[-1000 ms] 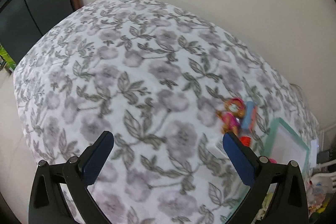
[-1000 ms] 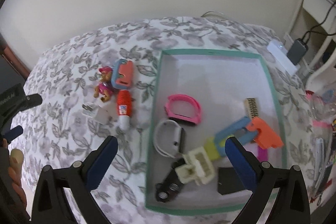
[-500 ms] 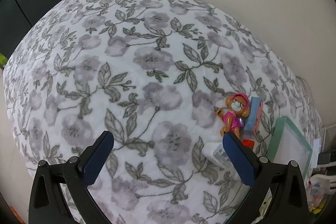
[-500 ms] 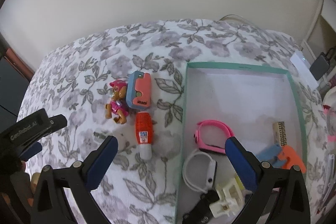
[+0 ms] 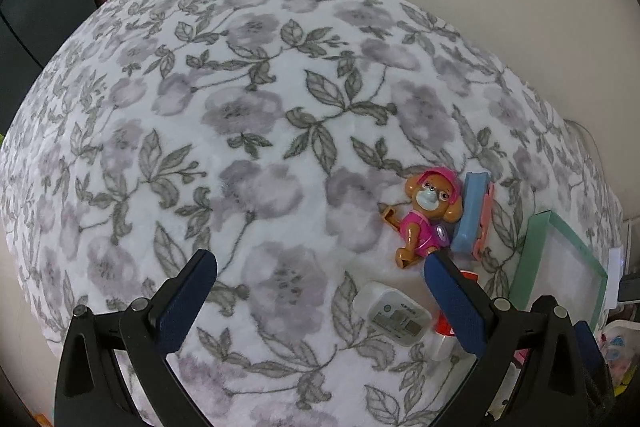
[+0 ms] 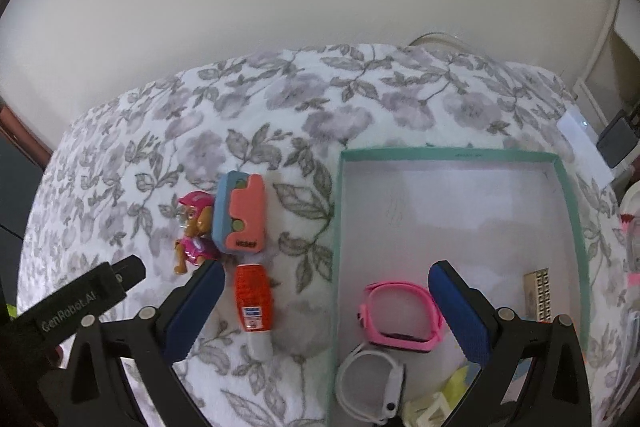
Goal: Organize rigid objects
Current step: 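Lower the left tool onto the white plug adapter and close it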
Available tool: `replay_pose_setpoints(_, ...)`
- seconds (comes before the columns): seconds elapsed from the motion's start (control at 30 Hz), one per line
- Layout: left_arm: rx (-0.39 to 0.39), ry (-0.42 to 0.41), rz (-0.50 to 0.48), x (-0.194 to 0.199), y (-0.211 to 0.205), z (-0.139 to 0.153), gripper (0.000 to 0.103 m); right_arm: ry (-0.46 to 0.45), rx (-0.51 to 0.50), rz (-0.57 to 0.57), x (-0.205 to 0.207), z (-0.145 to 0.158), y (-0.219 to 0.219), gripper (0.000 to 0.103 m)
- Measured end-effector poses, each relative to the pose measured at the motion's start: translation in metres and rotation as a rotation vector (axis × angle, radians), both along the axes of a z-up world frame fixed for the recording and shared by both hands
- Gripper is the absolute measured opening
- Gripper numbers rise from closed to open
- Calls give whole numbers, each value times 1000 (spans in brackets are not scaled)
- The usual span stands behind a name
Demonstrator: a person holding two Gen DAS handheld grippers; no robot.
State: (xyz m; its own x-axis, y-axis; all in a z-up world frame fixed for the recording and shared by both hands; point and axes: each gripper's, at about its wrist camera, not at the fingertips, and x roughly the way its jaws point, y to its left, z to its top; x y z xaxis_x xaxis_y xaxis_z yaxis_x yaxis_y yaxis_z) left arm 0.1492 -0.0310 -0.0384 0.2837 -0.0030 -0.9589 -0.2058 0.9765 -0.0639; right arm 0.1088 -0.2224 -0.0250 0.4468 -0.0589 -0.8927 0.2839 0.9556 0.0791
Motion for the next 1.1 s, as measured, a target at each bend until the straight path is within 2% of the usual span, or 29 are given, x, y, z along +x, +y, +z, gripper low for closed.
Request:
replay_pose_setpoints(0.1,-1,22,14,0,2,-6,103,14,-40,17,-1,-2,1,103)
replay_pose_setpoints(0.23,-23,36,8,-2,-1,-9,103,18,-41,21,-3,-3,-2,103)
replay_pose_setpoints(0.7,-38,109,-92,-4,-28,-30,103,19,-71,-32,-9,4,-18,103)
replay_pose_setpoints(0.87,-19,123,-135,-7,-40,-36,103,29,-75,-15,-8,0,-14,103)
replay_pose_setpoints(0.97,-13,120,-150,-8,-46,-37,97,37,-79,-8,-7,-1,-12,103)
replay_pose_setpoints(1.1,43,123,-243,-11,-62,-40,95,41,-76,-6,-7,-2,-12,103)
